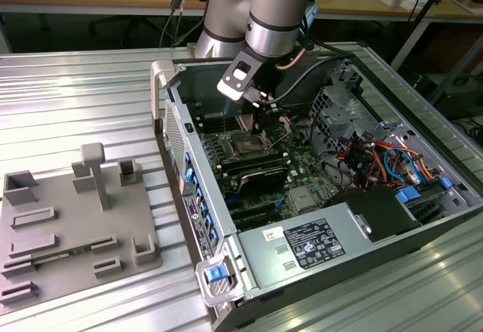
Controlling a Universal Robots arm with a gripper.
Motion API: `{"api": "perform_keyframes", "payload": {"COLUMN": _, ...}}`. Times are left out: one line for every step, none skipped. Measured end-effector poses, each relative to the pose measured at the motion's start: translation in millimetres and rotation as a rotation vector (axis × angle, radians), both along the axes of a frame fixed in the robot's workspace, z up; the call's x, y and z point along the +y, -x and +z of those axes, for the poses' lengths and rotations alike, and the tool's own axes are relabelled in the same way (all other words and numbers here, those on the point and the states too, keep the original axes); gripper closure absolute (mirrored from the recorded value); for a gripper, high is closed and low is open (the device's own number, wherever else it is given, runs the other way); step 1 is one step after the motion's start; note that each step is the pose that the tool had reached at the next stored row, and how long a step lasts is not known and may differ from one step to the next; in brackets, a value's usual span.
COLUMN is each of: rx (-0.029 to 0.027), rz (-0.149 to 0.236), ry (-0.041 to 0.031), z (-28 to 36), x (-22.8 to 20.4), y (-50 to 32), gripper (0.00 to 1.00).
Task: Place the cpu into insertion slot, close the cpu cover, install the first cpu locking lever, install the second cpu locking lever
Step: 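Place the cpu into insertion slot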
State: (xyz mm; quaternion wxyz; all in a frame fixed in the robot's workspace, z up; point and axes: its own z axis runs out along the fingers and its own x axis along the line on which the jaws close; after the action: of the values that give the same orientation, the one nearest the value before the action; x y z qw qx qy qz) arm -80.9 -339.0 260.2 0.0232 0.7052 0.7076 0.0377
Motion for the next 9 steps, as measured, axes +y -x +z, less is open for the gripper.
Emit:
{"api": "perform_keyframes", "payload": {"rx": 0.0, "rz": 0.0, "ry": 0.0, "z": 0.0, "x": 0.0, "y": 0.0, "gripper": 0.45}}
{"api": "perform_keyframes", "payload": {"rx": 0.0, "rz": 0.0, "ry": 0.0, "z": 0.0, "x": 0.0, "y": 0.0, "gripper": 0.45}}
{"api": "perform_keyframes", "payload": {"rx": 0.0, "rz": 0.0, "ry": 0.0, "z": 0.0, "x": 0.0, "y": 0.0, "gripper": 0.45}}
{"api": "perform_keyframes", "payload": {"rx": 0.0, "rz": 0.0, "ry": 0.0001, "z": 0.0, "x": 0.0, "y": 0.0, "gripper": 0.45}}
{"api": "perform_keyframes", "payload": {"rx": 0.0, "rz": 0.0, "ry": 0.0, "z": -0.1, "x": 0.0, "y": 0.0, "gripper": 0.45}}
{"api": "perform_keyframes", "payload": {"rx": -0.0001, "rz": 0.0, "ry": -0.0001, "z": -0.3, "x": 0.0, "y": 0.0, "gripper": 0.45}}
{"api": "perform_keyframes", "payload": {"rx": -0.0003, "rz": 0.0, "ry": -0.0004, "z": -0.7, "x": 0.0, "y": 0.0, "gripper": 0.45}}
{"api": "perform_keyframes", "payload": {"rx": -0.0002, "rz": 0.0, "ry": -0.0002, "z": -1.2, "x": 0.0, "y": 0.0, "gripper": 0.45}}
{"api": "perform_keyframes", "payload": {"rx": 0.0, "rz": 0.0, "ry": 0.0, "z": -1.7, "x": 0.0, "y": 0.0, "gripper": 0.45}}
